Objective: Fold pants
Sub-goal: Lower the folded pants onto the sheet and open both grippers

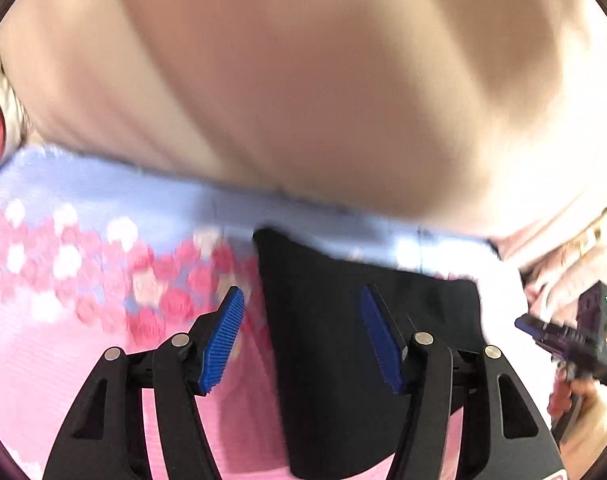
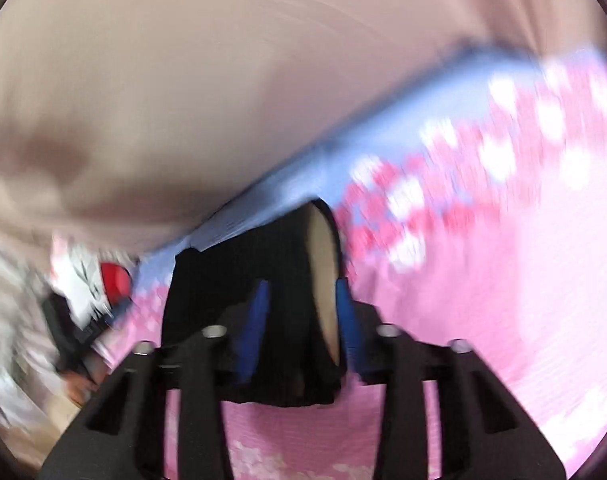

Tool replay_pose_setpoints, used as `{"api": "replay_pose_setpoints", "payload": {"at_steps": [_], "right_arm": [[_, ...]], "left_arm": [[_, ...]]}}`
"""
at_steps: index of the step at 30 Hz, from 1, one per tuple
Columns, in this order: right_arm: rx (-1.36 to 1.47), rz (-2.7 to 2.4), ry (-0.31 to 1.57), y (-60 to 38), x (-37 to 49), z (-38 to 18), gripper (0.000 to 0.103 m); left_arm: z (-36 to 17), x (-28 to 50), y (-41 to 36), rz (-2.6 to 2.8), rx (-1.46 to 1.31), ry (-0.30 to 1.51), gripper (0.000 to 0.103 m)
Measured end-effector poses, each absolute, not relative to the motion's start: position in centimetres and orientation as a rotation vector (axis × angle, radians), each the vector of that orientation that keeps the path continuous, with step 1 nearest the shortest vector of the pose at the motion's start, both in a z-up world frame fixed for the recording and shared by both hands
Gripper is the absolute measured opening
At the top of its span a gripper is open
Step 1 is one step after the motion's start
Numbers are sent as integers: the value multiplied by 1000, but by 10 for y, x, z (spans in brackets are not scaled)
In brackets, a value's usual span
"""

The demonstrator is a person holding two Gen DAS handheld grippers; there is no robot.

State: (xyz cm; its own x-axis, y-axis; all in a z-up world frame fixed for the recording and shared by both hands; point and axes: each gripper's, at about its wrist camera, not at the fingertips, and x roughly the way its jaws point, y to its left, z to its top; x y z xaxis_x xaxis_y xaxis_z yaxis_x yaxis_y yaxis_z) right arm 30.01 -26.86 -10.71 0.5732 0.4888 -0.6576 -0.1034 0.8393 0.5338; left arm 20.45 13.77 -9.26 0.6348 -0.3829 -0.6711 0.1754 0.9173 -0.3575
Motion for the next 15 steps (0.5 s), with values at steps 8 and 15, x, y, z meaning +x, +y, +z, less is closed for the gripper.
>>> {"api": "replay_pose_setpoints", "payload": {"at_steps": [8, 15], "right_arm": [[134, 417, 1032, -162, 373, -152, 13], [321, 444, 1042, -203, 382, -186, 0]], "left_arm": [[-152, 268, 56, -224, -67, 1018, 57], [-186, 278, 72, -189, 38, 1003, 65]]}}
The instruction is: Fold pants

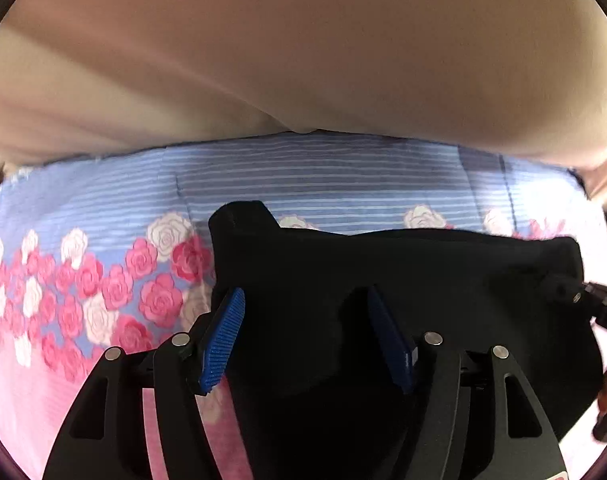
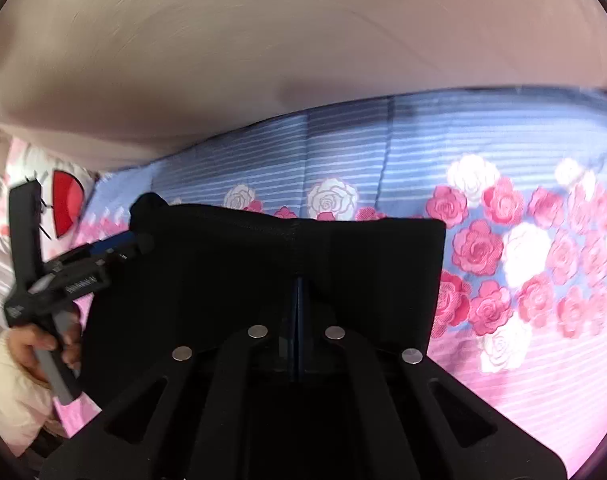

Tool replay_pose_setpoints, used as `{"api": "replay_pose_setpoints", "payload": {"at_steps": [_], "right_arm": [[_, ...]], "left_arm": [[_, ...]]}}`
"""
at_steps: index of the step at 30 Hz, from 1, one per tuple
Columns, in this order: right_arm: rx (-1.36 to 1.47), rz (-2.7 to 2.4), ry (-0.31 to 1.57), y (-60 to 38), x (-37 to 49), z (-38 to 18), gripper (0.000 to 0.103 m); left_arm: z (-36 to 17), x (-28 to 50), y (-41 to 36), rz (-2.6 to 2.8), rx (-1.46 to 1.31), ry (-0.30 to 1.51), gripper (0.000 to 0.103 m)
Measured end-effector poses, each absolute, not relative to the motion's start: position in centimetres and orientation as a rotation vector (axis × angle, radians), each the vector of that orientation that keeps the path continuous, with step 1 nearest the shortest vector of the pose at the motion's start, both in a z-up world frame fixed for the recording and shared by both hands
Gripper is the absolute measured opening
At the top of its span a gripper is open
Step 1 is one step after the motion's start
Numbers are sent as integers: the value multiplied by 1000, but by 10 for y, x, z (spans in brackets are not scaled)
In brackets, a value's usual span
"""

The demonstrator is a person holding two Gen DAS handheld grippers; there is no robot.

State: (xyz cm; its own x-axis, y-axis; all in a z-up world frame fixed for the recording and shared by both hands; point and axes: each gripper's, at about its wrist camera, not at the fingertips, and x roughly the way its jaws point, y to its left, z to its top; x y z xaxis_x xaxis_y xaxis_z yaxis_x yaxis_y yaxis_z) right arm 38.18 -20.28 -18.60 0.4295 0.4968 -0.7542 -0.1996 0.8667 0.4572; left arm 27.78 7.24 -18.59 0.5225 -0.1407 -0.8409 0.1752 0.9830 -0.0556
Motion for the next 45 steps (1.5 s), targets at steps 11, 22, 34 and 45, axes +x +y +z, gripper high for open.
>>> {"api": "replay_pose_setpoints", "payload": {"at_steps": [11, 22, 34, 45], "right_arm": [[269, 489, 1023, -190, 314, -131, 2], [361, 314, 1072, -203, 291, -130, 6], [248, 110, 896, -198, 172, -27, 19], [183, 63, 830, -166, 136, -14, 71]], "left_arm": [[-115, 222, 61, -176, 116, 881, 68], [-149, 197, 65, -51, 14, 1078, 76], [-50, 80, 40, 49, 163, 969, 87], [-42, 36, 40, 9, 150, 936, 87]]}}
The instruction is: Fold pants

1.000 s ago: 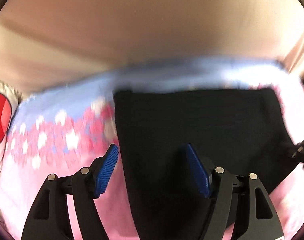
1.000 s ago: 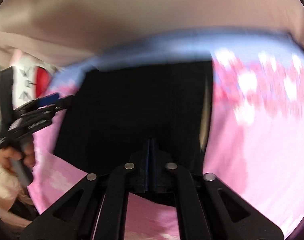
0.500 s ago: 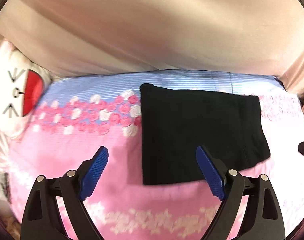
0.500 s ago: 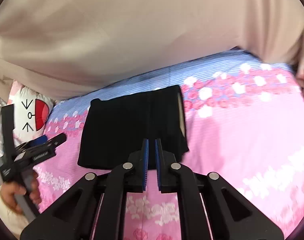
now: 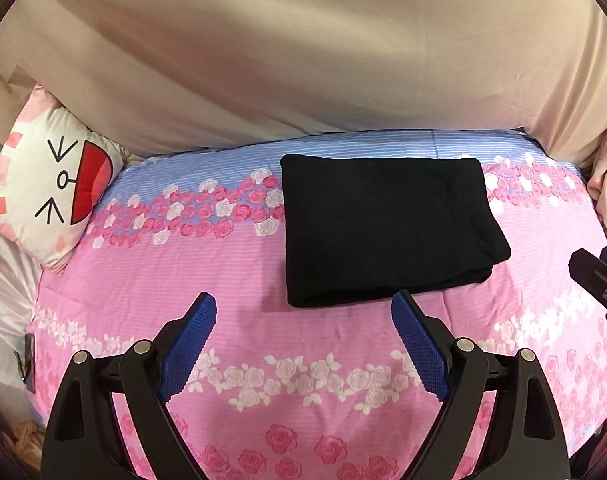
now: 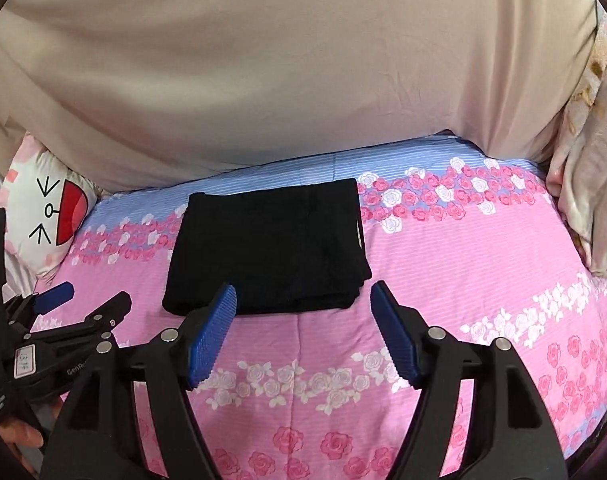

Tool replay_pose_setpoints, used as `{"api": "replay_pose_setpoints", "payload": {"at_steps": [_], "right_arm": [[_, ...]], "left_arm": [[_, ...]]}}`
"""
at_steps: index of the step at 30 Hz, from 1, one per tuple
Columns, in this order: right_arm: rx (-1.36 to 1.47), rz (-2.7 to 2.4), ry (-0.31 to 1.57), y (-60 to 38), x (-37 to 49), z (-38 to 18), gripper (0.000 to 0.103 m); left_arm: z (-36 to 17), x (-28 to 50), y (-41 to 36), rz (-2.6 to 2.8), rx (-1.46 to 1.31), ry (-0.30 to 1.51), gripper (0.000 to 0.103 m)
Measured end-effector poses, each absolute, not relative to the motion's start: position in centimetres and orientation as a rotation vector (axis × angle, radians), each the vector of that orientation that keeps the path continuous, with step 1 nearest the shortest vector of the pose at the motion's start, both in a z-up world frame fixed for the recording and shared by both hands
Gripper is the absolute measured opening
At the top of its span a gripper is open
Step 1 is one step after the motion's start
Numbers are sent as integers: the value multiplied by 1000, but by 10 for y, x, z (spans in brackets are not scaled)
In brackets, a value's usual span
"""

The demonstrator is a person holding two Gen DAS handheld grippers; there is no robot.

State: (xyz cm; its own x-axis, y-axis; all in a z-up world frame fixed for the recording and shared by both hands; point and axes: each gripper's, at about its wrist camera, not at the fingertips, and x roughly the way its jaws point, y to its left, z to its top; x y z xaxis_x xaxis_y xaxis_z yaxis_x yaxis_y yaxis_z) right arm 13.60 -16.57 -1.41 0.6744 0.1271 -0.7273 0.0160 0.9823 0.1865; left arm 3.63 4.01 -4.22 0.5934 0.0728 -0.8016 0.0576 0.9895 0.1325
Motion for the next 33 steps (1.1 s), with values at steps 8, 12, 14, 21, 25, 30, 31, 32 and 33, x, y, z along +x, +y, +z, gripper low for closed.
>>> {"api": "replay_pose_setpoints", "payload": {"at_steps": [8, 12, 14, 21, 25, 30, 31, 32, 33], "right_arm": [[164, 54, 817, -149, 126, -10, 80], [160, 47, 817, -143, 124, -10, 80], [154, 43, 812, -141, 123, -9, 80], [135, 30, 813, -140, 124, -8, 80], [128, 25, 819, -142, 125, -9, 80], [120, 25, 823, -142, 125, -10, 80], [120, 26, 824, -142, 125, -10, 80], [120, 26, 826, -142, 125, -11, 80], [119, 26, 826, -142, 125, -11, 80]], "left_arm": [[-38, 27, 48, 0, 147, 907, 87], [-37, 27, 47, 12, 179, 889, 87], [-36, 27, 47, 16, 187, 881, 87], [-36, 30, 47, -1, 166, 883, 87], [-37, 31, 45, -19, 161, 886, 87], [-39, 33, 43, -34, 152, 891, 87], [-40, 33, 43, -38, 151, 892, 87], [-40, 33, 43, -41, 151, 893, 87], [-40, 33, 43, -42, 151, 893, 87]]}}
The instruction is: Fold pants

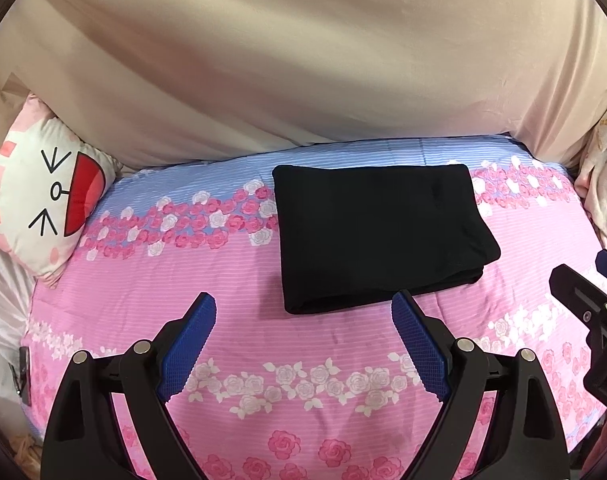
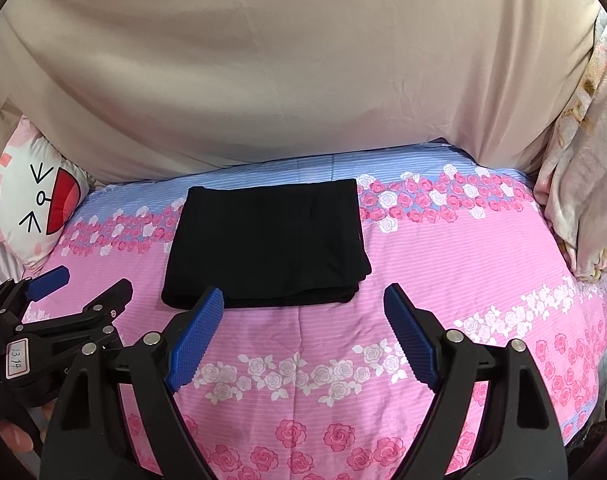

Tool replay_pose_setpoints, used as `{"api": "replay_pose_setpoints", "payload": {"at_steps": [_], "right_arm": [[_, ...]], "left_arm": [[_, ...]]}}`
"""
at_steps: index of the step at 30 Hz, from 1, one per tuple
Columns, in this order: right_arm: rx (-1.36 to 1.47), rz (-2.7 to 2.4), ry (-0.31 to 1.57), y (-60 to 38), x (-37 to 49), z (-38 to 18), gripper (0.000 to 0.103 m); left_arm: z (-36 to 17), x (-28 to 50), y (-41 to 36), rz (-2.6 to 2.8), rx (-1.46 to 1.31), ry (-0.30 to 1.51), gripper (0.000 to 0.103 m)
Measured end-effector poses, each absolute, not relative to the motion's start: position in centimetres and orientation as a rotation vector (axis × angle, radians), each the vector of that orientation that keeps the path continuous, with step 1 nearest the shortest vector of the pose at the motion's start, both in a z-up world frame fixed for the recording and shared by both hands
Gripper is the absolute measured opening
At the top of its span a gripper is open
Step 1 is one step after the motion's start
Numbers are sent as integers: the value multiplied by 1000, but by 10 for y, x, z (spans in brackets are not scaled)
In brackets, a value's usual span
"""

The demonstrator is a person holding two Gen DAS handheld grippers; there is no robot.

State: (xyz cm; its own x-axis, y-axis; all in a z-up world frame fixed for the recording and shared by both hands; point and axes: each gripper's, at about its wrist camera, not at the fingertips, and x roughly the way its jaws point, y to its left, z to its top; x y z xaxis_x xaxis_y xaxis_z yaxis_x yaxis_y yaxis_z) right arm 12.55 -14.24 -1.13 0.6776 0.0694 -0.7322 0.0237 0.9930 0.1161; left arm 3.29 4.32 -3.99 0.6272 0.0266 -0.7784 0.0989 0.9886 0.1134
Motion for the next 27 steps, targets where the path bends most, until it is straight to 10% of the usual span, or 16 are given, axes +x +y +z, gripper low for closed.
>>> {"api": "replay_pose_setpoints", "payload": {"at_steps": [27], "right_arm": [[111, 28, 829, -142, 127, -16, 81]], "left_arm": [[-43, 34, 46, -45, 133, 893, 87]]}}
